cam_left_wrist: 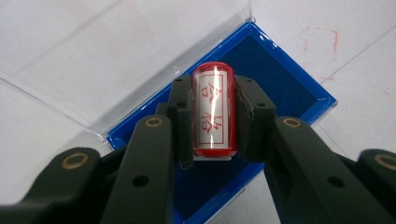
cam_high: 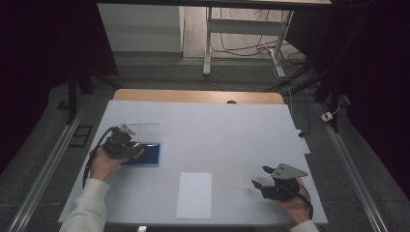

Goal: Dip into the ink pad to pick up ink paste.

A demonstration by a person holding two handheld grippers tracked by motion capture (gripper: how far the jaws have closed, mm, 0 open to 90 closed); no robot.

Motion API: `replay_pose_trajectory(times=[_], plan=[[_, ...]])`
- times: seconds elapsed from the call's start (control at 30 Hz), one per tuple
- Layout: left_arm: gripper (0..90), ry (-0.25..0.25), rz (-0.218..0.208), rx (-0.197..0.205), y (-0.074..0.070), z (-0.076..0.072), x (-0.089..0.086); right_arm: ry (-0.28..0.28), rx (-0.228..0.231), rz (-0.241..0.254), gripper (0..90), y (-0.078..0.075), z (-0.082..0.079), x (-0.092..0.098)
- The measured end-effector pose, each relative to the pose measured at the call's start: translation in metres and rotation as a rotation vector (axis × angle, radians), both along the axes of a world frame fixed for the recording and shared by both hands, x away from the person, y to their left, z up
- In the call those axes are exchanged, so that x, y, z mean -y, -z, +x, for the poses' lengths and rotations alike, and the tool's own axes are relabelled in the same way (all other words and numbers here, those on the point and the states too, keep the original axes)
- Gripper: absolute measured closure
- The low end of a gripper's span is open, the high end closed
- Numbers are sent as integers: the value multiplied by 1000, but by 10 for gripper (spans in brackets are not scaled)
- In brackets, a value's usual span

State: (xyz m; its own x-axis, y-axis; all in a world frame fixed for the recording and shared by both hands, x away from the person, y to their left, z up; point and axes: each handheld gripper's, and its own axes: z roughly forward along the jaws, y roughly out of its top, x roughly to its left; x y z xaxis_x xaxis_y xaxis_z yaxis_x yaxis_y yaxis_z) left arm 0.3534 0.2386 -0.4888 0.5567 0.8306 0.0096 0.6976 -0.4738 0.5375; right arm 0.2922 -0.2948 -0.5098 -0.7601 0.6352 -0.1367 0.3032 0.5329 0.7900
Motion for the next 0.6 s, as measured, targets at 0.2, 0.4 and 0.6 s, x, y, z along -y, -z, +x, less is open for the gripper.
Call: replay_pose_trajectory(times=[0.2, 0.4, 0.6], plan=[[703, -5, 3, -11, 0, 1, 1, -1, -1, -1, 312, 0, 0, -1], [705, -10, 9, -36, 2, 4, 2, -4, -1, -6, 313, 0, 0, -3], [707, -8, 4, -32, 4, 4, 1, -6, -1, -7, 312, 0, -1, -4]])
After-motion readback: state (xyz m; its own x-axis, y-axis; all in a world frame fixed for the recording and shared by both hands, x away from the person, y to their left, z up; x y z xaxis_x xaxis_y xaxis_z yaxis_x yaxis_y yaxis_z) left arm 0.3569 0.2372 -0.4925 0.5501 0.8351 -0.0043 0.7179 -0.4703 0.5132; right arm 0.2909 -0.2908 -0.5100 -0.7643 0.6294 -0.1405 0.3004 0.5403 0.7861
